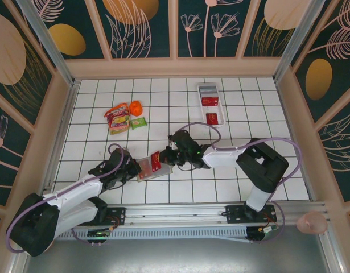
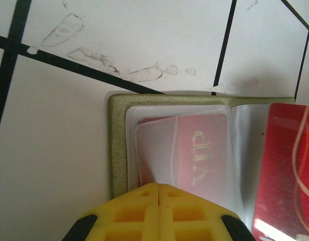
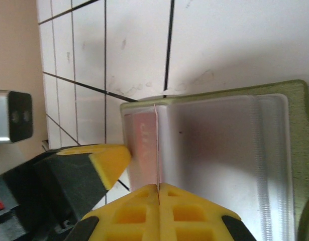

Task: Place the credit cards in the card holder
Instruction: Insert the credit card into the card slot.

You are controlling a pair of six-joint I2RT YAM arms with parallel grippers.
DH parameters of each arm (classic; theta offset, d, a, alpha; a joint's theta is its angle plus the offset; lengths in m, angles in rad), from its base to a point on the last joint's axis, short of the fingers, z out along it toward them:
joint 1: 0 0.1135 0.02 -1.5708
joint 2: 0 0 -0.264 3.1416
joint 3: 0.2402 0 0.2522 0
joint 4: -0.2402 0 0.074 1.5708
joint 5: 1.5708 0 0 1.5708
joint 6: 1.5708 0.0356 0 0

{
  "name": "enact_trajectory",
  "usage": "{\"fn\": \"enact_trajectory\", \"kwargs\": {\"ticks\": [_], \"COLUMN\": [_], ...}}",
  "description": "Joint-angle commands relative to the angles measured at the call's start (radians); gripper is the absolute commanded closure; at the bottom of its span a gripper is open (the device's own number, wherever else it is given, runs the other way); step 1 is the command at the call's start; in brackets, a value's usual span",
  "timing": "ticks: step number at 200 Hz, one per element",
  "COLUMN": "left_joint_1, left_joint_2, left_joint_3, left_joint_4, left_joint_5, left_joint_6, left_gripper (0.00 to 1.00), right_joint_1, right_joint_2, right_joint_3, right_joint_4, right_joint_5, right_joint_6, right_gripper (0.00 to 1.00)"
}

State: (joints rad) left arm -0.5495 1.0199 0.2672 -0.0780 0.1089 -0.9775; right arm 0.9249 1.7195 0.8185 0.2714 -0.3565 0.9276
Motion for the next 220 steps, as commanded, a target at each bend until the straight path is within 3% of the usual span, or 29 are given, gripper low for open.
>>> {"fn": "enact_trajectory", "kwargs": {"ticks": [1, 164, 199, 220], "left_joint_1": [0.003, 0.003, 0.004, 0.003], "left_joint_2": [-0.003, -0.031, -0.058, -0.077], "left_joint_3": [-0.015, -0.017, -0.005, -0.003], "left_joint_4": [-0.017, -0.027, -0.04, -0.047], "left_joint_5": [0.019, 0.011, -0.003, -0.008], "left_joint_6": [-0.011, -0.001, 0.008, 0.007], "left_gripper": [1.0, 1.0, 0.76, 0.68], "right_joint_1": [0.011, 0.02, 0.034, 0.04], "right_joint_2": [0.028, 0.06, 0.083, 0.105], "right_joint_3": [0.032, -0.015, -0.003, 0.001], "right_joint_4": [-0.047, 0.114, 0.072, 0.082], "right_joint_5": [0.041, -0.038, -0.05, -0.071], "right_joint_6": [-0.028, 0.095, 0.083, 0.083], "right_gripper": [1.0, 1.0, 1.0, 1.0]}}
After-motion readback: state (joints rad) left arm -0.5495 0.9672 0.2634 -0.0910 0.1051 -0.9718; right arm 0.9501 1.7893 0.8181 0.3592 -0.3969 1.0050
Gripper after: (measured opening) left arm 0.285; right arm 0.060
